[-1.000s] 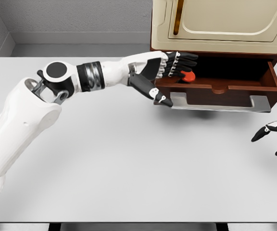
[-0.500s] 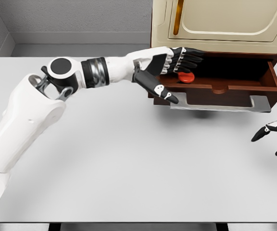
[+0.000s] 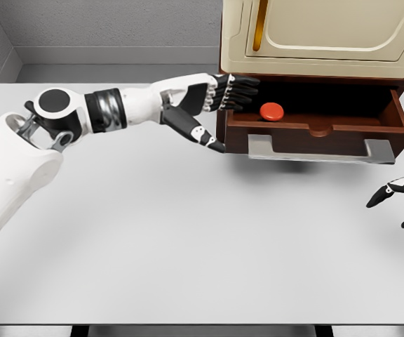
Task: Put the switch into the drawer with left arm, and close the drawer with right arm
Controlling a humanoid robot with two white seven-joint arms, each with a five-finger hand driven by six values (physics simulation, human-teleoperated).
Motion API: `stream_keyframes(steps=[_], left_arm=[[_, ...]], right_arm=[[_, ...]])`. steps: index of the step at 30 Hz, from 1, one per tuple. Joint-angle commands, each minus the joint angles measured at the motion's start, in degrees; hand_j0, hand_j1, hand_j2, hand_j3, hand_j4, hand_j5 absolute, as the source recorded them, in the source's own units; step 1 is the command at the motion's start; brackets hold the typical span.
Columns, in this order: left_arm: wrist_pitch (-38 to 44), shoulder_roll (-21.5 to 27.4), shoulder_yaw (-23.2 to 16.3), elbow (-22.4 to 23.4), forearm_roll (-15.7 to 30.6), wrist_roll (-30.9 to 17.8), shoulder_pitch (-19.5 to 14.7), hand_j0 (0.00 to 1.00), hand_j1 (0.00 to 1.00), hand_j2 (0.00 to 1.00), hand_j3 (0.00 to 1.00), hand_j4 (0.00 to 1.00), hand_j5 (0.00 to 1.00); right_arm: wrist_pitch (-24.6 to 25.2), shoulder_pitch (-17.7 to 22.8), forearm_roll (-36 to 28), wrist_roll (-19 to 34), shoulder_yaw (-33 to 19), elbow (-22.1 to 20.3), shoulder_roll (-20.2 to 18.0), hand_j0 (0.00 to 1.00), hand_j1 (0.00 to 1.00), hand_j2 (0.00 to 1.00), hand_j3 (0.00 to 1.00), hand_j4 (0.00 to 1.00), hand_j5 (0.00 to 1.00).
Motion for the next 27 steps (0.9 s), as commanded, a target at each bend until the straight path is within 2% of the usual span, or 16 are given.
stream_keyframes(steps=[1, 9, 15, 17, 18, 20, 22, 23, 24, 27], left_arm=[[0.8, -1.2, -0.2, 0.1, 0.1, 0.0, 0.0, 1.0, 1.0, 1.0, 1.0, 1.0, 1.0], [1.2, -6.3, -0.7, 1.0, -2.5, 0.0, -0.5, 1.0, 1.0, 1.0, 1.0, 1.0, 1.0], [1.2, -11.3, -0.7, 4.3, -5.1, 0.0, -1.7, 1.0, 1.0, 1.0, 1.0, 1.0, 1.0], [1.2, -14.9, -0.5, 6.9, -8.6, 0.2, -2.2, 1.0, 1.0, 1.0, 1.0, 1.0, 1.0], [1.2, -16.2, -0.6, 8.2, -8.8, 0.2, -3.0, 1.0, 1.0, 1.0, 1.0, 1.0, 1.0], [1.2, -17.1, -0.7, 8.1, -9.3, 0.3, -3.5, 1.0, 1.0, 1.0, 1.0, 1.0, 1.0], [1.2, -17.1, -0.5, 6.2, -9.2, 0.2, -3.7, 1.0, 1.0, 1.0, 1.0, 1.0, 1.0], [1.2, -17.0, -0.3, 3.5, -9.1, 0.2, -3.3, 1.0, 1.0, 1.0, 1.0, 1.0, 1.0], [1.2, -15.7, -0.2, -0.6, -8.9, 0.2, -2.8, 1.0, 1.0, 1.0, 1.0, 1.0, 1.0], [1.1, -7.0, 0.0, -12.6, -6.7, 0.2, -0.1, 1.0, 1.0, 1.0, 1.0, 1.0, 1.0]], right_arm=[[0.0, 0.0, -0.3, 0.0, 0.1, 0.0, 0.0, 0.69, 0.69, 0.69, 0.69, 0.69, 0.69], [0.0, 0.1, -0.3, 0.0, 0.1, 0.0, 0.0, 0.69, 0.69, 0.69, 0.69, 0.69, 0.69], [0.0, 0.1, -0.3, 0.0, 0.0, 0.0, 0.0, 0.7, 0.7, 0.7, 0.7, 0.7, 0.7], [0.0, 0.1, -0.3, 0.0, 0.1, 0.0, 0.0, 0.7, 0.7, 0.7, 0.7, 0.7, 0.7], [0.0, 0.1, -0.3, 0.0, 0.0, 0.0, 0.0, 0.7, 0.7, 0.7, 0.7, 0.7, 0.7], [0.0, 0.1, -0.3, 0.0, 0.1, 0.0, 0.0, 0.7, 0.7, 0.7, 0.7, 0.7, 0.7], [0.0, 0.0, -0.3, 0.0, 0.0, 0.0, 0.0, 0.7, 0.7, 0.7, 0.7, 0.7, 0.7], [0.0, -0.1, -0.3, 0.0, 0.1, 0.0, 0.0, 0.7, 0.7, 0.7, 0.7, 0.7, 0.7], [0.0, -0.3, -0.3, 0.0, 0.0, 0.0, 0.0, 0.7, 0.7, 0.7, 0.7, 0.7, 0.7], [0.0, -0.1, -0.5, -0.1, 0.0, 0.0, 0.0, 0.7, 0.7, 0.7, 0.7, 0.7, 0.7]])
